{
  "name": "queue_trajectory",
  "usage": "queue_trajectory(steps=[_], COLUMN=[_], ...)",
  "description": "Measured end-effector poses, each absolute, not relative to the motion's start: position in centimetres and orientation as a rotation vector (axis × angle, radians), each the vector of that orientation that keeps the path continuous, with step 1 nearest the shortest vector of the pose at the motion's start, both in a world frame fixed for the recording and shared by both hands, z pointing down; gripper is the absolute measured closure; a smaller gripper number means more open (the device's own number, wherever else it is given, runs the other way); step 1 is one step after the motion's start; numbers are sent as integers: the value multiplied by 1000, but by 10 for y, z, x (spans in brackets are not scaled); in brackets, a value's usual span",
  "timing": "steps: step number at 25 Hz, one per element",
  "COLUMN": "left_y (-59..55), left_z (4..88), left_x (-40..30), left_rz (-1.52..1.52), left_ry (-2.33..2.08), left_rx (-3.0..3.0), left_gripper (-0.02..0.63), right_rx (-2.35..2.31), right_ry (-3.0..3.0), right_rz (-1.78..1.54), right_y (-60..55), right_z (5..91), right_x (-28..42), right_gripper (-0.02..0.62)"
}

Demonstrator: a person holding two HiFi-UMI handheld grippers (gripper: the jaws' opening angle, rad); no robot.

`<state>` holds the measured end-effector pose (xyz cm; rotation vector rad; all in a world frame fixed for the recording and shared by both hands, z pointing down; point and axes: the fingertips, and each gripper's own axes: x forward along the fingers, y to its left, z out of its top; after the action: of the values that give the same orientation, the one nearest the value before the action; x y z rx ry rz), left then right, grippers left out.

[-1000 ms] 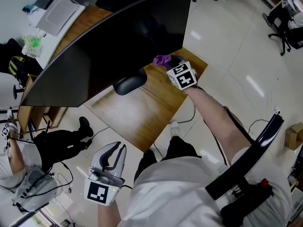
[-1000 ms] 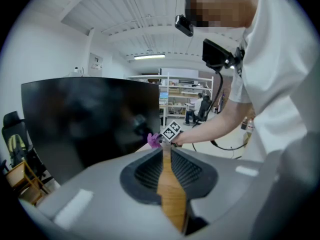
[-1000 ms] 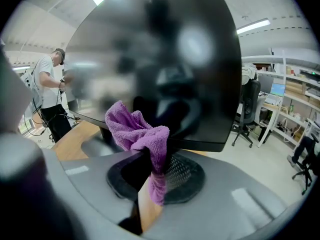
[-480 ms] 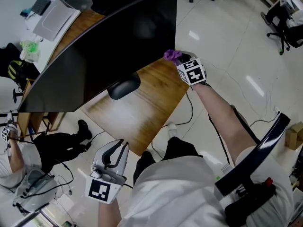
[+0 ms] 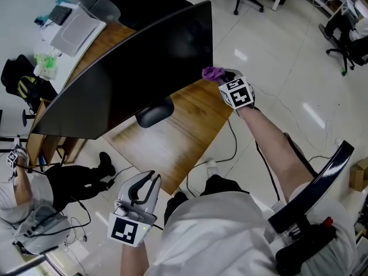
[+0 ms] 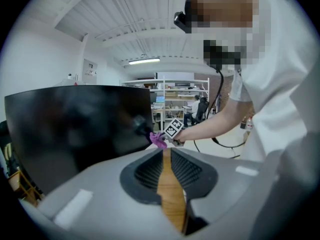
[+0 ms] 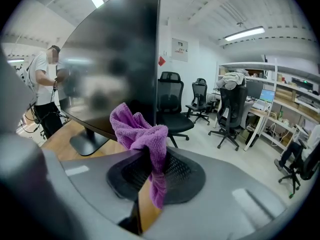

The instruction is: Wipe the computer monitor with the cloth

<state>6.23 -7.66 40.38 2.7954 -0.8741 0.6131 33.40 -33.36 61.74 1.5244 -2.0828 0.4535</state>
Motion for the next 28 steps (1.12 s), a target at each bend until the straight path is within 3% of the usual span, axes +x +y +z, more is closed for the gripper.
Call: queue_trajectory(steps=[28], left_y=[-77], left_z=[386], left_x=[58], left_rz=[465], left_ry=[-913], left_rx=[2835], left_gripper=[535], right_rx=[1562], right_ry=[-2154], right_rz=[245], right_y=[-357], right_z=[473], right_x=[334], right_gripper=[548])
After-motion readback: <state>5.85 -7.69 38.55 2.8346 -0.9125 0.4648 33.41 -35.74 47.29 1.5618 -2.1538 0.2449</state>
